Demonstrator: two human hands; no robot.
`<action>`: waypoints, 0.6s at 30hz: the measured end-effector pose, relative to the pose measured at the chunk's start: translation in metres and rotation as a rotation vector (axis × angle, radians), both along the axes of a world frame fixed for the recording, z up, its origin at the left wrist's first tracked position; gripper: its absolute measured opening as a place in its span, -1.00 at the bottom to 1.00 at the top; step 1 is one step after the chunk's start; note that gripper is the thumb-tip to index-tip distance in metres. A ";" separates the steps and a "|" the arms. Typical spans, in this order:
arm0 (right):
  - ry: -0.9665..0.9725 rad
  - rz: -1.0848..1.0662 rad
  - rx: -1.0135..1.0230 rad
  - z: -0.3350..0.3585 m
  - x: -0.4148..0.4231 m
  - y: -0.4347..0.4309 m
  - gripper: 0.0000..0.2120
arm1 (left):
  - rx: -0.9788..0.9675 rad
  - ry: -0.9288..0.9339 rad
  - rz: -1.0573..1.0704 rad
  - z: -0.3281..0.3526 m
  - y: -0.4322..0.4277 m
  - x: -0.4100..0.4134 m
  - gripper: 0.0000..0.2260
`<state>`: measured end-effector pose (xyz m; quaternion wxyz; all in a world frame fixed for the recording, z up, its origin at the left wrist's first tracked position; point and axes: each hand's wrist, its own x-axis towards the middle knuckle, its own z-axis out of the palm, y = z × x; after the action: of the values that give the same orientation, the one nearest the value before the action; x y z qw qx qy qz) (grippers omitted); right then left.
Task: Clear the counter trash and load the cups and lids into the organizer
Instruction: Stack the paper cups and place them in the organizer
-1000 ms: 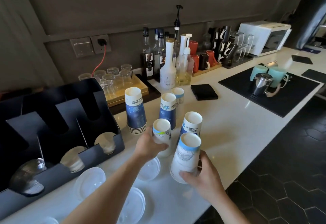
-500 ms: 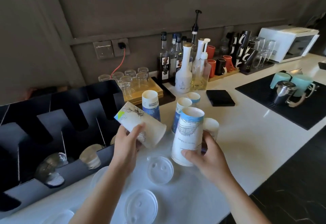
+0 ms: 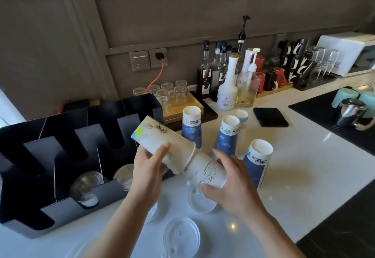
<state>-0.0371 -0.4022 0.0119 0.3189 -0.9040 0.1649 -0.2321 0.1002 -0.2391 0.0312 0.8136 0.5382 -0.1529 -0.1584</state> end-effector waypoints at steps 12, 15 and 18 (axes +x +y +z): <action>-0.420 0.028 0.717 -0.006 0.006 0.041 -0.34 | -0.017 0.180 -0.115 -0.009 -0.007 -0.027 -0.57; -0.396 0.043 0.959 -0.003 0.008 0.047 -0.33 | 0.025 0.108 -0.126 -0.009 -0.012 -0.035 -0.57; -0.419 0.049 1.239 0.002 0.011 0.050 -0.39 | 0.095 -0.027 -0.117 -0.008 -0.014 -0.043 -0.52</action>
<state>-0.0263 -0.3526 0.0142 0.8114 -0.4920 0.1817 -0.2581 0.0570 -0.2528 0.0230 0.7742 0.5685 -0.1875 -0.2056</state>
